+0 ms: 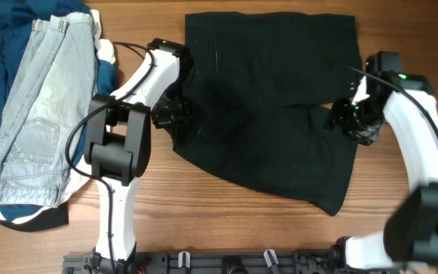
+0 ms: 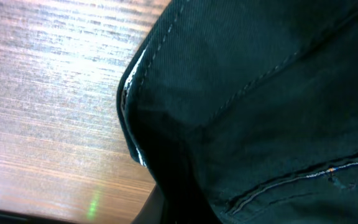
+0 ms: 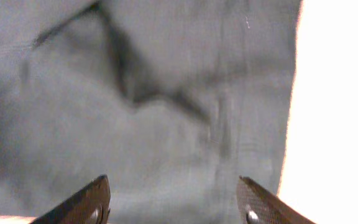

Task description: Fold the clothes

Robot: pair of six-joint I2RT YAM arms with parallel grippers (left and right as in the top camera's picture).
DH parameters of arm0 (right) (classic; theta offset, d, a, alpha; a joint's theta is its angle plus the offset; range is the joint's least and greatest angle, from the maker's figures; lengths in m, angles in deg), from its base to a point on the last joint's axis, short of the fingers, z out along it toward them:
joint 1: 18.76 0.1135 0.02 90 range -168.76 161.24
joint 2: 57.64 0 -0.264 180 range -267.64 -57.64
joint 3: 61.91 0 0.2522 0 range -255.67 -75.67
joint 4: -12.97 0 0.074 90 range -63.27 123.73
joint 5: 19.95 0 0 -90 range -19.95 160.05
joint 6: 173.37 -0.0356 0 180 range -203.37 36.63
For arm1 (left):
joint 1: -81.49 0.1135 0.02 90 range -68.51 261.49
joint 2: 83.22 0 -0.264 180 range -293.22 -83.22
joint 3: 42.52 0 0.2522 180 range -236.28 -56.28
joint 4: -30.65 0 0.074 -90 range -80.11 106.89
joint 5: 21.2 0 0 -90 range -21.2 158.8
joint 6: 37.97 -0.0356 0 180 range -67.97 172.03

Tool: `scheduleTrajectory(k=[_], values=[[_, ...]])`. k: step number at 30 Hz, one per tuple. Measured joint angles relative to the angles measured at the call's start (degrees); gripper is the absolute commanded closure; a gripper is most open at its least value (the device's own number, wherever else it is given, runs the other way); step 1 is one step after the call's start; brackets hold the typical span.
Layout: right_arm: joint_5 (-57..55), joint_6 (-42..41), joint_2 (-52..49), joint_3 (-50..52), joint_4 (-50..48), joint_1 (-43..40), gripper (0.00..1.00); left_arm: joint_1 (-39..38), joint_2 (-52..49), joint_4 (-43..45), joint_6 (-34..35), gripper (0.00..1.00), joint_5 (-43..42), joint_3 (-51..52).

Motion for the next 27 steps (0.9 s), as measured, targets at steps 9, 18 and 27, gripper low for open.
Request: scheduleTrajectory(k=[9, 18, 27], values=[[0.2, -11.4, 25.4, 7.5, 15.1, 2.6, 0.35, 0.0, 0.0, 5.1, 1.4, 0.96, -0.3, 0.2], [-0.3, -24.2, 28.4, 28.9, 7.1, 4.6, 0.36, 0.0, 0.0, 7.4, 1.5, 0.96, -0.7, 0.2], [-3.3, -32.3, 21.9, 30.5, 2.4, 4.7, 0.4, 0.0, 0.1, 8.2, 1.5, 0.96, -0.7, 0.2]])
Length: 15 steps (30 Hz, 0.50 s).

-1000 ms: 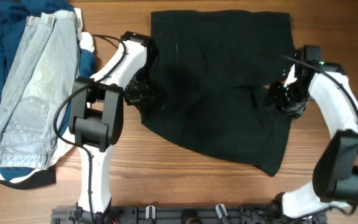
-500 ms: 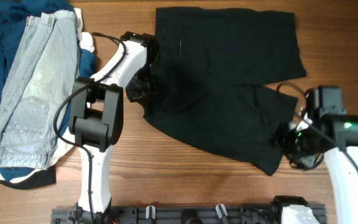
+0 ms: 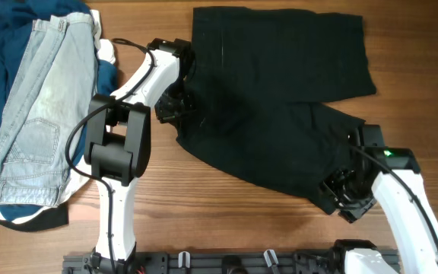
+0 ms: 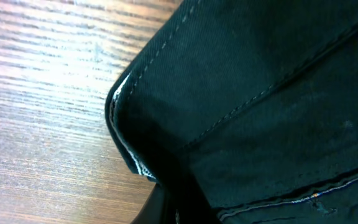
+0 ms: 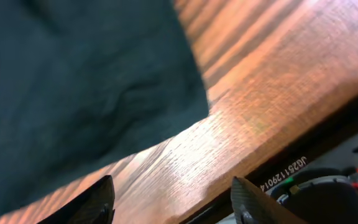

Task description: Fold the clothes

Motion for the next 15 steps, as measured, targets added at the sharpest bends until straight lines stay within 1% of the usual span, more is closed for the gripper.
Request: scheduleTrajectory(k=[5, 7, 11, 15], values=[[-1.1, -7.5, -4.8, 1.5, -1.1, 0.0, 0.43, 0.0, 0.0, 0.3, 0.0, 0.96, 0.0, 0.0], [-1.1, -9.6, -6.3, 3.4, -3.6, 0.0, 0.43, 0.0, 0.0, 0.3, 0.0, 0.96, 0.0, 0.0], [-1.1, -12.0, -8.6, 6.6, -10.5, 0.0, 0.44, 0.0, 0.0, 0.4, 0.0, 0.96, 0.0, 0.0], [-1.1, -12.9, -9.2, 7.1, -15.8, 0.0, 0.44, 0.0, 0.0, 0.5, 0.0, 0.96, 0.0, 0.0]])
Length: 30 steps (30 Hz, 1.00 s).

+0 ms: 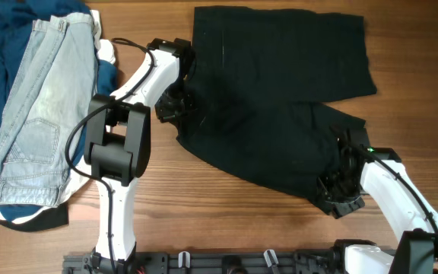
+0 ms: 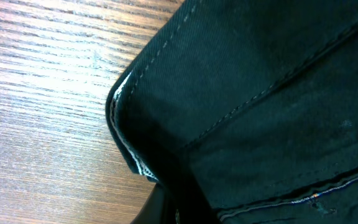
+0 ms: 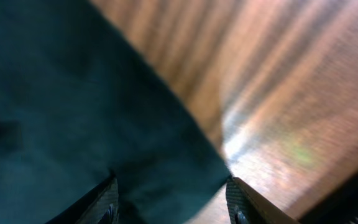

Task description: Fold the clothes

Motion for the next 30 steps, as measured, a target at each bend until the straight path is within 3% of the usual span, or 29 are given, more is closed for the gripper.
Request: scheduleTrajectory(k=[6, 13, 21, 24, 27, 29, 30], values=[[-0.8, -1.1, 0.0, 0.0, -1.7, 0.0, 0.44, 0.0, 0.0, 0.1, 0.0, 0.96, 0.0, 0.0], [1.0, 0.5, 0.0, 0.1, 5.0, 0.0, 0.44, 0.0, 0.0, 0.2, 0.0, 0.96, 0.0, 0.0], [1.6, 1.6, -0.4, 0.9, -0.9, 0.0, 0.47, 0.0, 0.0, 0.2, 0.0, 0.96, 0.0, 0.0], [1.9, 2.4, -1.7, 0.9, -1.1, 0.0, 0.56, 0.0, 0.0, 0.2, 0.0, 0.96, 0.0, 0.0], [3.7, 4.7, -3.6, 0.4, -0.9, 0.0, 0.74, 0.0, 0.0, 0.2, 0.0, 0.96, 0.0, 0.0], [5.1, 6.7, -4.9, 0.1, -1.2, -0.1, 0.96, 0.0, 0.0, 0.2, 0.0, 0.96, 0.0, 0.0], [5.7, 7.3, -5.2, 0.0, -1.4, 0.0, 0.96, 0.0, 0.0, 0.2, 0.0, 0.96, 0.0, 0.0]])
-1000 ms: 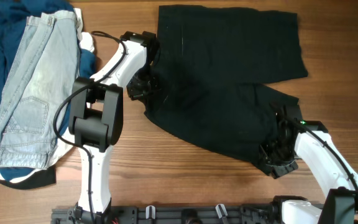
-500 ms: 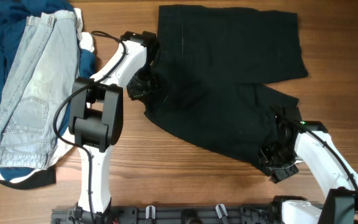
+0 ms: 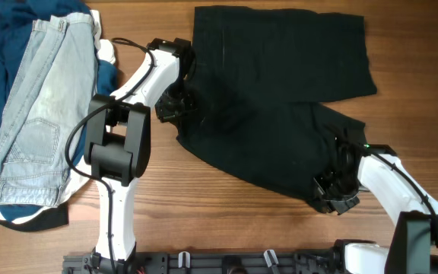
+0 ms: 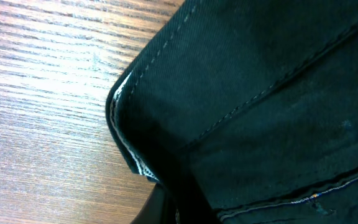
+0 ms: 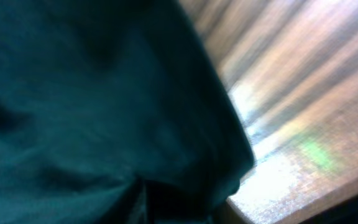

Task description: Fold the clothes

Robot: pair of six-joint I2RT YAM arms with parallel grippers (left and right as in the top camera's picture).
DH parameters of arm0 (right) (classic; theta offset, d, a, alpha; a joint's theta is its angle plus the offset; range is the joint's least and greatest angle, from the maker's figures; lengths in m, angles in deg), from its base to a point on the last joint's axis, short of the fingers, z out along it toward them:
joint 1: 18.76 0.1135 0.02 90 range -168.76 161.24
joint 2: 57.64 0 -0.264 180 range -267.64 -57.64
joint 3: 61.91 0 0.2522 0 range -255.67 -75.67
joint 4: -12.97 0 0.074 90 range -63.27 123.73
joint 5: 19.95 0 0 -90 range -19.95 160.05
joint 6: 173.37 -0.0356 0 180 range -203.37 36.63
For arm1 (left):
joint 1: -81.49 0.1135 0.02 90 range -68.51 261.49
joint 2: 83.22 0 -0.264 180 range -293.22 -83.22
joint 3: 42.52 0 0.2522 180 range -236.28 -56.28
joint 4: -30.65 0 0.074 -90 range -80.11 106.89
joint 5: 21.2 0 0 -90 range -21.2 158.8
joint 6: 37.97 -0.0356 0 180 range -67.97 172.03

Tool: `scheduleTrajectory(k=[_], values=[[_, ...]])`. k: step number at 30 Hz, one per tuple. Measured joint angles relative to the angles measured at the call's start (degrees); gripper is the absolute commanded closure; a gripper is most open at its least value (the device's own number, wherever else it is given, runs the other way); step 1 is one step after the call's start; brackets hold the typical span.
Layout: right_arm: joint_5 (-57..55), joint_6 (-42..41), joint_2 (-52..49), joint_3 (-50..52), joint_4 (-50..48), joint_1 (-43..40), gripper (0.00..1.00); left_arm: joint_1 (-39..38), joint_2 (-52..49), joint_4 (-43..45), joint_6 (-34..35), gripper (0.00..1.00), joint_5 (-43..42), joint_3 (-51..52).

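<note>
Black shorts (image 3: 272, 99) lie spread flat on the wooden table (image 3: 204, 205), waistband to the left and legs to the right. My left gripper (image 3: 170, 108) is shut on the left waistband corner. In the left wrist view the stitched corner (image 4: 166, 106) fills the frame above the dark fingers (image 4: 166, 208). My right gripper (image 3: 331, 195) sits at the hem corner of the near leg. The right wrist view is blurred: dark cloth (image 5: 92, 93) covers the jaws, which look shut on the hem.
A pile of clothes lies at the far left: light blue jeans (image 3: 36, 114) on a dark blue garment and something white. The table's front edge with a black rail (image 3: 226, 262) runs just below the right gripper.
My right gripper was open with the near leg's hem between its fingers; now the cloth covers the jaws and it looks shut on the hem. The left arm and shorts have not moved.
My left gripper stayed shut on the waistband corner throughout. The right gripper was first open over the shorts' right side. Then it was open at the near leg's corner by the front edge, with the far leg shifted right. It then straddled the hem, and now grips it.
</note>
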Motion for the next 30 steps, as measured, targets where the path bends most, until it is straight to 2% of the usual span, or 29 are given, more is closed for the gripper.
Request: scheduleTrajectory(k=[8, 12, 17, 23, 26, 30], values=[[3.7, 7.0, -0.6, 0.1, -0.8, -0.1, 0.96, 0.0, 0.1, -0.1, 0.0, 0.96, 0.3, 0.0], [4.2, 11.5, -0.9, -3.3, 3.2, -0.1, 0.96, 0.5, 1.0, -1.2, 0.0, 0.96, 1.8, 0.0], [3.6, 16.7, 2.4, -18.2, 10.9, -0.1, 0.96, 2.8, 7.8, -2.2, 0.0, 0.96, 3.0, -0.1], [-0.2, 22.2, 8.0, -40.3, 21.5, -0.2, 0.96, 3.9, 25.0, -4.5, -0.1, 0.96, 4.2, -1.3], [-1.9, 24.4, 9.4, -46.8, 25.6, -1.6, 0.96, 3.9, 30.6, -5.9, -0.1, 0.96, 4.5, -1.4], [-2.5, 27.0, 9.8, -50.6, 29.7, -3.2, 0.96, 3.9, 34.3, -7.7, -0.1, 0.96, 4.4, -1.4]])
